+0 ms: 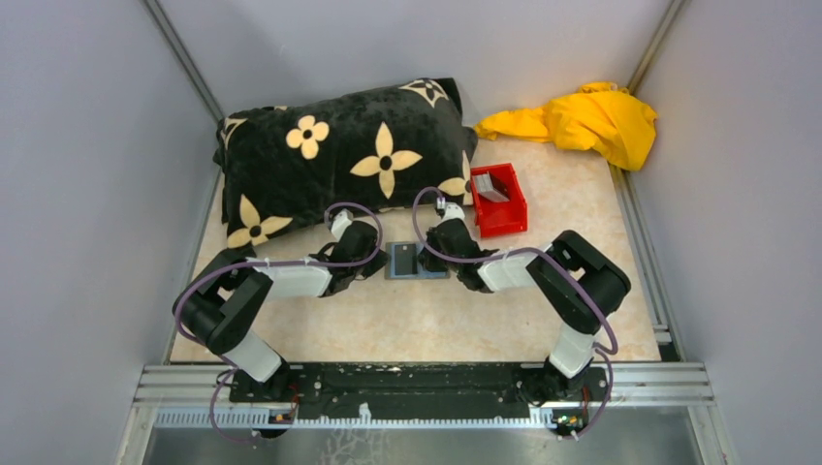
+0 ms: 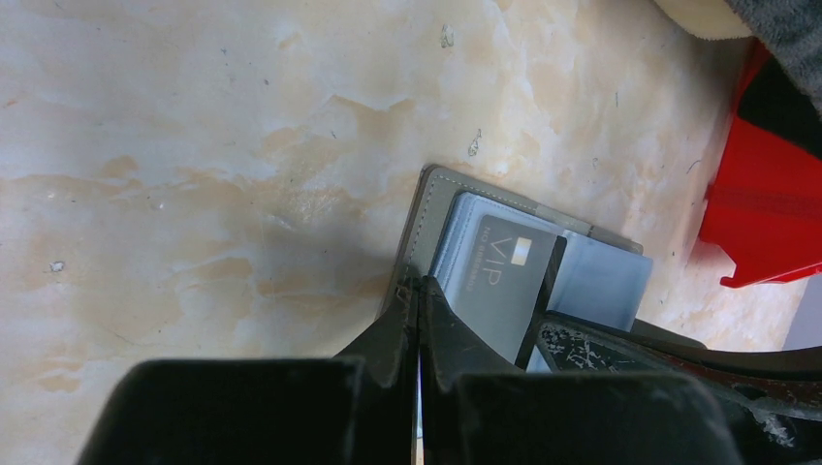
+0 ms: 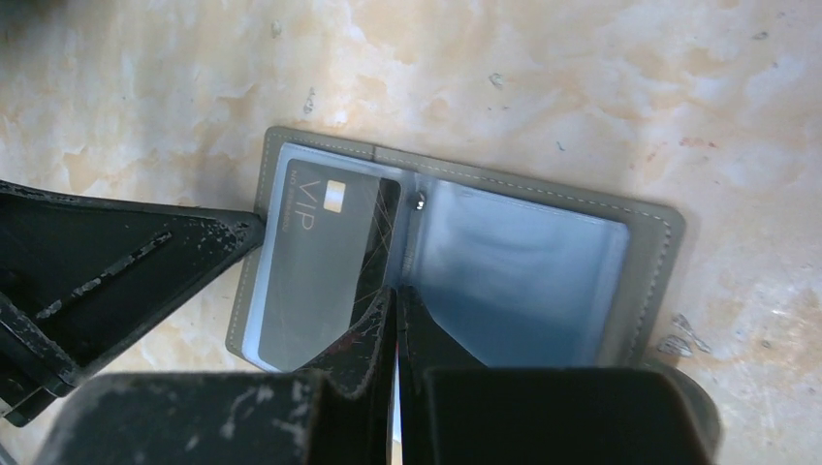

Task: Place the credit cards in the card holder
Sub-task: Insert the credit card into the card holder, then pick up the credit card from the storage box.

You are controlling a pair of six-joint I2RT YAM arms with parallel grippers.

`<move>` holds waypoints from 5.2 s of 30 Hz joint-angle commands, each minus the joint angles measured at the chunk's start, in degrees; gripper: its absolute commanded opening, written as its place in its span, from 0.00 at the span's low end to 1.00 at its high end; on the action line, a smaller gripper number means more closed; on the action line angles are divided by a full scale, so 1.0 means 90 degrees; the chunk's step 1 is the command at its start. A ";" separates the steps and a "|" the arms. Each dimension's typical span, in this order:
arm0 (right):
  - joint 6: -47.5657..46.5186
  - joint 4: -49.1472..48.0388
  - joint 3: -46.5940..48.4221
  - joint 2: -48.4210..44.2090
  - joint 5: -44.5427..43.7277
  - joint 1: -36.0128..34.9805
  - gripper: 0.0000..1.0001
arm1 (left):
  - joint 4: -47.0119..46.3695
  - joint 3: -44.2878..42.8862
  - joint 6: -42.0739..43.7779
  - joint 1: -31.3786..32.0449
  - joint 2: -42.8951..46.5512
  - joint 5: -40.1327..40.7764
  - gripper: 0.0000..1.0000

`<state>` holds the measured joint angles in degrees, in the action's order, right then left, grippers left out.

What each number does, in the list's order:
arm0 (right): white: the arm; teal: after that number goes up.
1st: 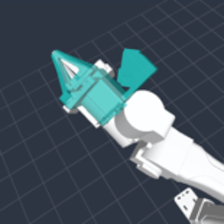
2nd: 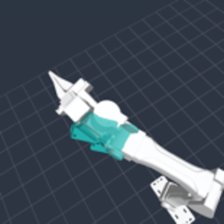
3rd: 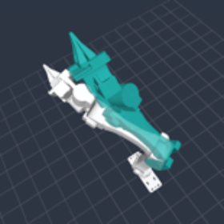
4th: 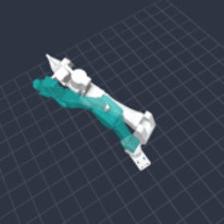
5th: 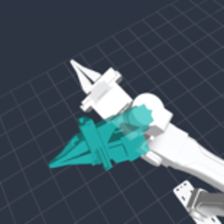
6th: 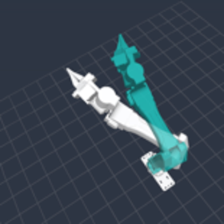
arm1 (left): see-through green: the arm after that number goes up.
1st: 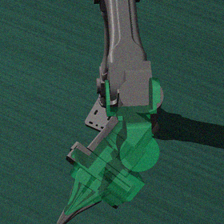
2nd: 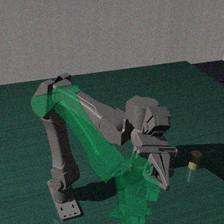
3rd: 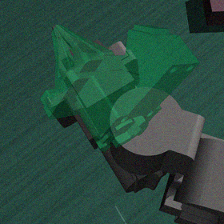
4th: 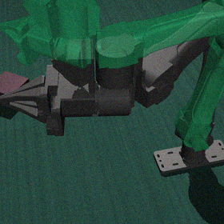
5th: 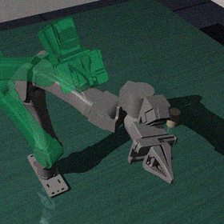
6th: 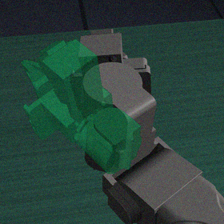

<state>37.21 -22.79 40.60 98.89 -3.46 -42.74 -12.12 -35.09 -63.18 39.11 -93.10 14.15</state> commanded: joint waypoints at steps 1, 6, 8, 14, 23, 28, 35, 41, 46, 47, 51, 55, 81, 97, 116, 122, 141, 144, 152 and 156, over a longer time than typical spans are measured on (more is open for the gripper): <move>-0.0116 0.0385 0.0207 0.0217 -0.0130 -0.0241 0.00 | 0.2149 0.0664 0.0350 0.0086 -0.0928 -0.0539 0.00; -0.0101 0.0437 0.0264 0.0251 -0.0165 -0.0309 0.00 | 0.2206 0.0719 0.0330 0.0088 -0.0687 -0.0496 0.00; -0.0098 0.0442 0.0264 0.0262 -0.0171 -0.0310 0.00 | 0.2243 0.0740 0.0311 0.0088 -0.0518 -0.0465 0.00; -0.0094 0.0506 0.0333 0.0262 -0.0162 -0.0379 0.00 | 0.2319 0.0701 0.0337 0.0091 -0.0216 -0.0476 0.00; -0.0048 0.0653 0.0478 0.0283 -0.0257 -0.0589 0.00 | 0.2375 0.0681 0.0291 0.0212 -0.0149 -0.0449 0.00; -0.0043 0.0747 0.0518 0.0255 -0.0332 -0.0623 0.00 | 0.2362 0.0674 0.0291 0.0234 -0.0187 -0.0447 0.00; -0.0047 0.0892 0.0494 0.0172 -0.0559 -0.0623 0.00 | 0.2564 0.0638 0.0308 0.0234 -0.0080 -0.0229 0.01; -0.0243 0.1060 0.0530 -0.0043 -0.0794 -0.0628 0.00 | 0.2818 0.0591 0.0272 0.0234 0.0197 0.0021 0.02; -0.0413 0.1189 0.0610 -0.0236 -0.0894 -0.0623 0.03 | 0.2990 0.0549 0.0242 0.0229 0.0354 0.0178 0.03; -0.0438 0.1221 0.0623 -0.0258 -0.0916 -0.0622 0.04 | 0.3008 0.0542 0.0234 0.0225 0.0370 0.0200 0.04; -0.0545 0.1253 0.0643 -0.0355 -0.0958 -0.0623 0.06 | 0.3084 0.0502 0.0227 0.0224 0.0393 0.0294 0.04; -0.0730 0.1356 0.0746 -0.0592 -0.0935 -0.0623 0.08 | 0.3054 0.0491 0.0222 0.0196 0.0329 0.0330 0.04; -0.2968 0.3049 0.2919 -0.1355 -0.2884 0.0843 0.63 | 0.2492 0.0444 0.0597 0.0074 -0.0305 0.0113 0.00; -0.2424 0.3415 0.3317 -0.0277 -0.0854 0.2749 0.63 | 0.2480 0.0321 0.0920 -0.0039 -0.0404 0.0051 0.00; -0.2262 0.3143 0.3821 0.0742 -0.0054 0.3375 0.62 | 0.2529 0.0268 0.0981 -0.0069 -0.0483 0.0039 0.00; -0.2227 0.3069 0.3848 0.0771 0.0030 0.3437 0.63 | 0.2490 0.0265 0.0984 -0.0075 -0.0551 0.0000 0.00; -0.2049 0.3383 0.4525 0.1462 0.0565 0.3614 0.57 | 0.2423 0.0271 0.0984 -0.0078 -0.0703 -0.0039 0.00; -0.2018 0.3406 0.4512 0.1492 0.0664 0.3614 0.54 | 0.2403 0.0280 0.0978 -0.0087 -0.0710 -0.0049 0.00; -0.1921 0.3343 0.4375 0.1344 0.0867 0.3617 0.47 | 0.2353 0.0325 0.0979 -0.0086 -0.0691 -0.0078 0.00; -0.1872 0.3297 0.4337 0.1188 0.0982 0.3613 0.45 | 0.2316 0.0367 0.0966 -0.0088 -0.0681 -0.0097 0.00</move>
<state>19.44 7.73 79.20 111.50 2.98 -10.33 -6.70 -37.32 -57.34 38.85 -92.31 11.33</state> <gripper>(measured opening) 0.461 0.006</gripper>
